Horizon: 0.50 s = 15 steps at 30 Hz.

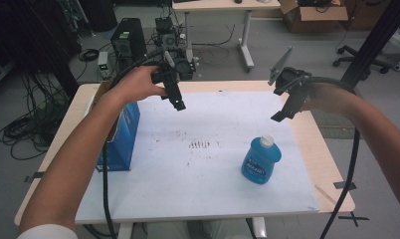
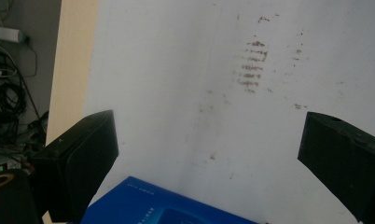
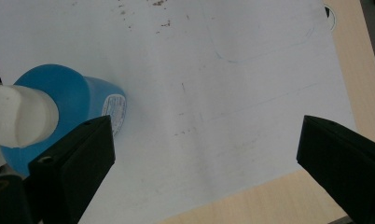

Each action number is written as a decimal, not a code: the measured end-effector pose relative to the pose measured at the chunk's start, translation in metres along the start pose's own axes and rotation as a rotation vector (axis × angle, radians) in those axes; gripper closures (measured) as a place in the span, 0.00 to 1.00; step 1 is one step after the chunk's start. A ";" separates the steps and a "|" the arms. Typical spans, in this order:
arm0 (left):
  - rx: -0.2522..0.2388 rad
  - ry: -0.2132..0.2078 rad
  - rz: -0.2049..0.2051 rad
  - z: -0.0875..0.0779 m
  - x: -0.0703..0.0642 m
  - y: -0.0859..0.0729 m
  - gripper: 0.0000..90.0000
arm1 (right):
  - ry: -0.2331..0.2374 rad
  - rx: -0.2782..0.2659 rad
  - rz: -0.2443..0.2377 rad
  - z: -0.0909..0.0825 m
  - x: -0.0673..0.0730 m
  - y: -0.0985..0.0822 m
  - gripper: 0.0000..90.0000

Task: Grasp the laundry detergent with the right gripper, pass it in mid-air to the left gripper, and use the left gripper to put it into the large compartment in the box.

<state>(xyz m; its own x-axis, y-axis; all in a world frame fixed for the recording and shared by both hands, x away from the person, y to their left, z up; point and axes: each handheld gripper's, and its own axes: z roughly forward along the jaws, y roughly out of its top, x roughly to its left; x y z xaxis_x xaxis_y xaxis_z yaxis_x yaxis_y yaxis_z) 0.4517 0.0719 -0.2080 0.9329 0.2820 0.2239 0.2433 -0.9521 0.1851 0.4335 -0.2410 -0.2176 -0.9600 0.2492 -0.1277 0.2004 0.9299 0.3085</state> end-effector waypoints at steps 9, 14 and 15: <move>0.008 -0.003 0.012 0.000 -0.002 0.001 0.06 | -0.010 0.000 0.001 -0.006 0.004 -0.001 0.04; 0.012 -0.005 0.019 -0.001 -0.004 0.003 0.06 | -0.015 0.001 0.013 -0.013 0.009 -0.004 0.04; 0.003 -0.001 0.013 0.000 -0.005 0.003 0.06 | -0.017 0.004 0.020 -0.015 0.010 -0.005 0.04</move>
<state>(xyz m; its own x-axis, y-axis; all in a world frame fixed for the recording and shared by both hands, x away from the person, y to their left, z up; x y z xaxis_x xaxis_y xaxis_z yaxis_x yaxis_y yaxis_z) 0.4477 0.0676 -0.2082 0.9363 0.2694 0.2253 0.2318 -0.9560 0.1796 0.4200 -0.2472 -0.2068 -0.9523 0.2724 -0.1373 0.2204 0.9256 0.3077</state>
